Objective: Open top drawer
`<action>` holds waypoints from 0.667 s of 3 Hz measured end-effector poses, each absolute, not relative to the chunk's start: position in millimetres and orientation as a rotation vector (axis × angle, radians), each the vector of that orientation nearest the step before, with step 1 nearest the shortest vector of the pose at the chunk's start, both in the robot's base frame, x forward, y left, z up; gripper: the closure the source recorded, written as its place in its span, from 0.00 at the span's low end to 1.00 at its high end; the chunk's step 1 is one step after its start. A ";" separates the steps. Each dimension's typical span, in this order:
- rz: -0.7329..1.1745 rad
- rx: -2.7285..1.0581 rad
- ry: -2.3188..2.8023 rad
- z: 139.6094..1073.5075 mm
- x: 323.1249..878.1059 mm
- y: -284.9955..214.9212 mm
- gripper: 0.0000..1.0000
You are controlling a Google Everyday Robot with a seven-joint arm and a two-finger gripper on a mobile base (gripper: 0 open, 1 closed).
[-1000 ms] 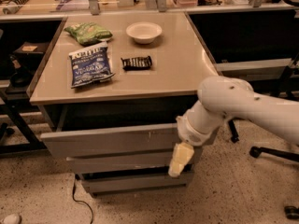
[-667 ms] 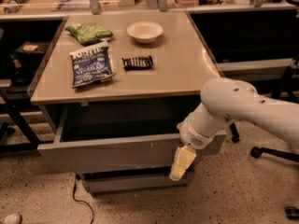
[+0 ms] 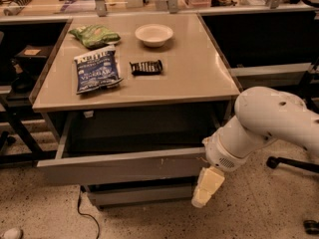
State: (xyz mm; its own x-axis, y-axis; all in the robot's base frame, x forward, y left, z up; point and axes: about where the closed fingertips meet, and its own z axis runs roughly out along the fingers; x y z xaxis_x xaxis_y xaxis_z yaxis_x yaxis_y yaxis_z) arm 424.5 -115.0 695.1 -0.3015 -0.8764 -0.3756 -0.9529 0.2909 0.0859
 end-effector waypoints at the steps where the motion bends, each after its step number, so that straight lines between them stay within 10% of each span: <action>1: 0.427 -1.690 2.279 693.9 426.8 -112.2 0.00; 2: 0.402 -1.710 2.261 692.5 437.8 -106.4 0.00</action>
Offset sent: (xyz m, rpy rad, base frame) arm 0.0288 0.0149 -0.0053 -0.0157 -0.0549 0.0469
